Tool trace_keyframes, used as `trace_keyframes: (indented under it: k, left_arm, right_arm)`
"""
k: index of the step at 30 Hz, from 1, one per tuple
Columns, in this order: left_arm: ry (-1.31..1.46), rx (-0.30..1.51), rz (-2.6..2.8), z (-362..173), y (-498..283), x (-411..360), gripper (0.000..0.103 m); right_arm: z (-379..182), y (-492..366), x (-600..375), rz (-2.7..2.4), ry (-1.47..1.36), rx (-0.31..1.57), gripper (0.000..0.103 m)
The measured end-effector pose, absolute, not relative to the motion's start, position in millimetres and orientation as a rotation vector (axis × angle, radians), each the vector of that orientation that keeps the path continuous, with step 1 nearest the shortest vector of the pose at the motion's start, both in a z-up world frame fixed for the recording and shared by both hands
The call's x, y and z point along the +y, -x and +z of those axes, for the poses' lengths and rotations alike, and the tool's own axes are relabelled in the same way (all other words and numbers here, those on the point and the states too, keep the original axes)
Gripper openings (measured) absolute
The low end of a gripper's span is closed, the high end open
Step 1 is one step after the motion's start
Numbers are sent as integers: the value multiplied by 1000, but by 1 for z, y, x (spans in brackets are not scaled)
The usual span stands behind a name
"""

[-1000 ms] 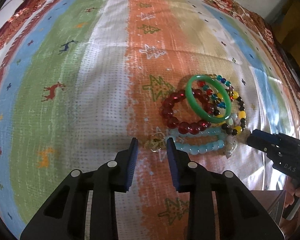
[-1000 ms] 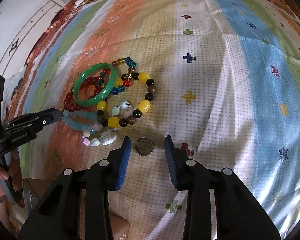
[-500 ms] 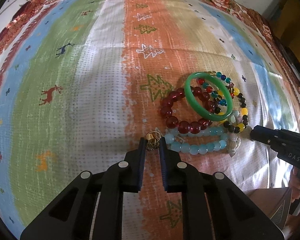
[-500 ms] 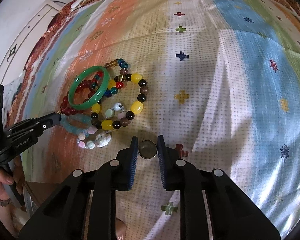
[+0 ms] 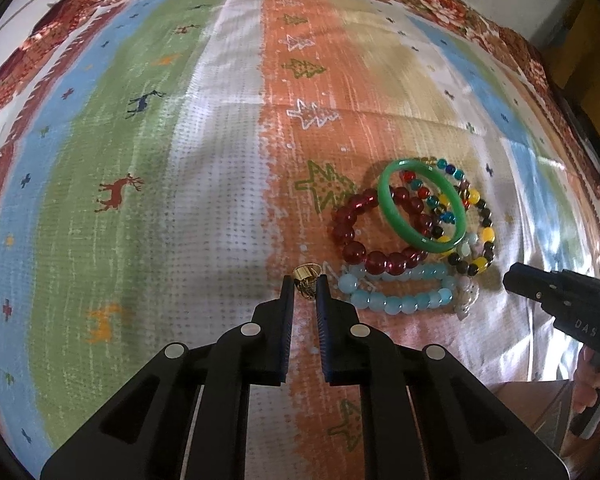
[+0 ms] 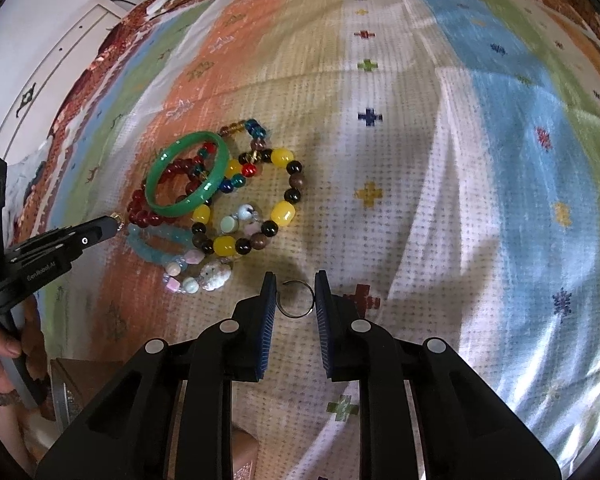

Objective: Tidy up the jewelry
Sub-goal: 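Grasp the gold charm with the left tool while the right tool grasps the silver ring, then carry both held pieces over the tin box and open both tools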

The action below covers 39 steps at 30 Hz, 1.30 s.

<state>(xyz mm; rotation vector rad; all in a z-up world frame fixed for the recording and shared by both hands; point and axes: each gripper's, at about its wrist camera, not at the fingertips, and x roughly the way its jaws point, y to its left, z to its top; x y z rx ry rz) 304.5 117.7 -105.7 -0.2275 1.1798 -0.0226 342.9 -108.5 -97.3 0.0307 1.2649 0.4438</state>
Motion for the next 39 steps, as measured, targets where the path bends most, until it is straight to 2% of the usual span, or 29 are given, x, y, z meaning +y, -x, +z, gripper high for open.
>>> trace_keyframes:
  k: [39]
  left_arm:
    - [247, 1077, 9, -63, -268, 105, 11]
  right_arm:
    - [-33, -292, -97, 560, 13, 1030, 20]
